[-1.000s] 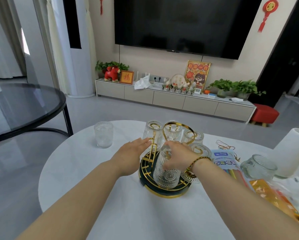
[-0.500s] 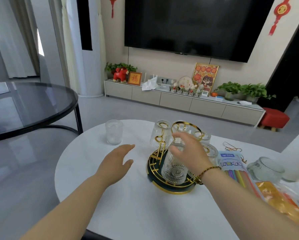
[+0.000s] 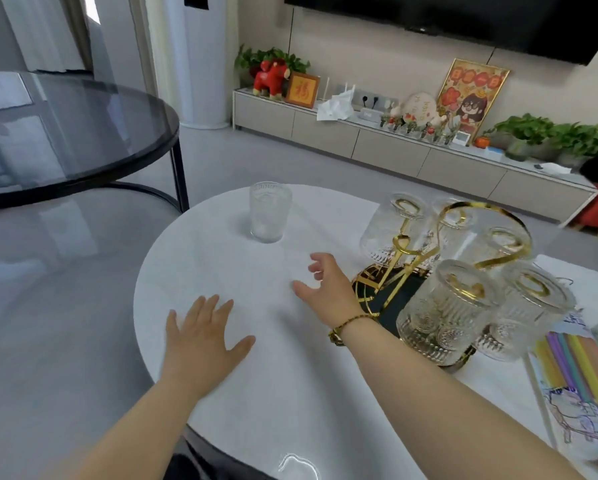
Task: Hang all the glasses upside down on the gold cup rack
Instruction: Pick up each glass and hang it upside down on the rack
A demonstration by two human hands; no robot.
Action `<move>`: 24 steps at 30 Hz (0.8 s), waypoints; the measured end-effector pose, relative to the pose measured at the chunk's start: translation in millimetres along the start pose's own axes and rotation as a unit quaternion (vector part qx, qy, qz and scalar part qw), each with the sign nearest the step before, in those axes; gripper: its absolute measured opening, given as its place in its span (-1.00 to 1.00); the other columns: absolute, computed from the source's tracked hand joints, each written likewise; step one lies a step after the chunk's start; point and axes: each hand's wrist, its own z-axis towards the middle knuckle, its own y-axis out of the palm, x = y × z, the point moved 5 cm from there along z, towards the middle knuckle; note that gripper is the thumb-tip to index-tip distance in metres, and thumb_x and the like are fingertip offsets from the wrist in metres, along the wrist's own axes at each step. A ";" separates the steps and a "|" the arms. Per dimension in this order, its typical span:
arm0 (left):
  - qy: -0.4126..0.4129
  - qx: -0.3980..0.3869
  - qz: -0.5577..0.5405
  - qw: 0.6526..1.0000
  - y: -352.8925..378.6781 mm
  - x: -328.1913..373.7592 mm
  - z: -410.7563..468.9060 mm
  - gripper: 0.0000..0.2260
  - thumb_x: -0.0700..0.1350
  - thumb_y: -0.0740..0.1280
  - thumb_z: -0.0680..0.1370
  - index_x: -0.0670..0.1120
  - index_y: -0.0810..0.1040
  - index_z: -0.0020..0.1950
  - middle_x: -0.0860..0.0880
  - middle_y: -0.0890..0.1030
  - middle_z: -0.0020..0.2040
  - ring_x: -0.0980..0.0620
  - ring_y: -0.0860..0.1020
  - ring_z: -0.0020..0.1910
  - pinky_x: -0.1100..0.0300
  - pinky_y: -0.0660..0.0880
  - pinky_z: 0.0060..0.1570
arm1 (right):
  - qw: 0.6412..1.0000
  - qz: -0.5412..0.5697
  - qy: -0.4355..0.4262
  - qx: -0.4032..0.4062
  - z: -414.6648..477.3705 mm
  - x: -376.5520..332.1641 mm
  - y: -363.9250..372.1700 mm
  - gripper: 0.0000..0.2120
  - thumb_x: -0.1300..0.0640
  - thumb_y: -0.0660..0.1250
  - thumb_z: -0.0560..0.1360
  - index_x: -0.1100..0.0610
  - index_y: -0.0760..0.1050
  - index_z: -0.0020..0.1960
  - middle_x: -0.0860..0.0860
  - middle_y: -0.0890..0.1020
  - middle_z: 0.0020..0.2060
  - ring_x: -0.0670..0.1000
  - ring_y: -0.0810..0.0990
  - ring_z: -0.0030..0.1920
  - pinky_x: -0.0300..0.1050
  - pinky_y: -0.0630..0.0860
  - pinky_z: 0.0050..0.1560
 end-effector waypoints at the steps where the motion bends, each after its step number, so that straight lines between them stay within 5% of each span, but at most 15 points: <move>1: 0.004 0.004 0.002 1.000 0.9 1.0 1.6 -0.41 0.25 0.08 0.50 0.04 0.02 0.45 0.03 0.01 0.53 0.05 -0.09 0.50 -0.09 -0.19 0.45 | 1.000 0.027 0.016 -0.001 14.5 2.2 8.5 -0.40 0.12 0.36 0.38 0.15 0.16 0.32 0.13 0.37 0.25 0.02 0.37 0.12 -0.15 0.34 0.09; 6: 0.001 0.038 -0.023 0.999 3.4 -3.1 8.9 -0.47 0.25 0.10 0.49 0.07 0.17 0.39 0.09 0.06 0.52 0.11 -0.07 0.50 -0.02 -0.21 0.45 | 0.995 0.082 0.039 -0.027 85.5 3.0 56.4 -0.15 0.08 0.42 0.32 0.15 -0.04 0.40 0.11 0.18 0.40 0.07 0.19 0.39 -0.05 0.21 0.33; 11: -0.004 0.050 -0.042 0.998 3.9 -4.5 16.1 -0.41 0.27 -0.06 0.39 0.07 0.21 0.37 0.11 0.06 0.51 0.14 -0.09 0.49 0.04 -0.25 0.45 | 0.991 0.095 0.023 0.096 131.2 1.4 66.0 -0.20 0.11 0.47 0.22 0.18 0.10 0.31 0.09 0.42 0.19 0.13 0.39 0.23 -0.12 0.35 0.12; 15: -0.008 0.048 -0.040 0.998 5.5 -7.1 24.3 -0.51 0.24 0.05 0.49 0.10 0.15 0.38 0.15 -0.02 0.52 0.18 -0.17 0.48 0.09 -0.32 0.43 | 0.988 0.030 0.043 0.147 150.7 1.2 68.9 -0.10 0.00 0.44 0.22 0.18 0.01 0.37 0.12 0.46 0.20 0.16 0.40 0.21 0.07 0.34 0.28; 21: -0.011 0.044 -0.037 0.998 5.9 -7.0 27.0 -0.52 0.22 0.05 0.50 0.09 0.15 0.38 0.14 -0.01 0.52 0.18 -0.16 0.48 0.10 -0.31 0.42 | 0.991 0.061 0.032 0.118 150.7 0.7 66.1 -0.35 0.04 0.43 0.24 0.19 0.17 0.19 -0.02 0.39 -0.12 0.05 0.40 -0.06 0.12 0.34 0.26; 24: -0.008 0.040 -0.039 0.998 5.5 -6.7 28.0 -0.52 0.21 0.07 0.51 0.07 0.18 0.38 0.12 0.01 0.52 0.16 -0.13 0.49 0.09 -0.28 0.44 | 0.988 0.115 0.045 0.097 134.6 3.1 60.8 -0.37 0.08 0.44 0.24 0.15 0.18 0.17 -0.03 0.40 -0.07 0.09 0.45 -0.01 -0.04 0.44 -0.01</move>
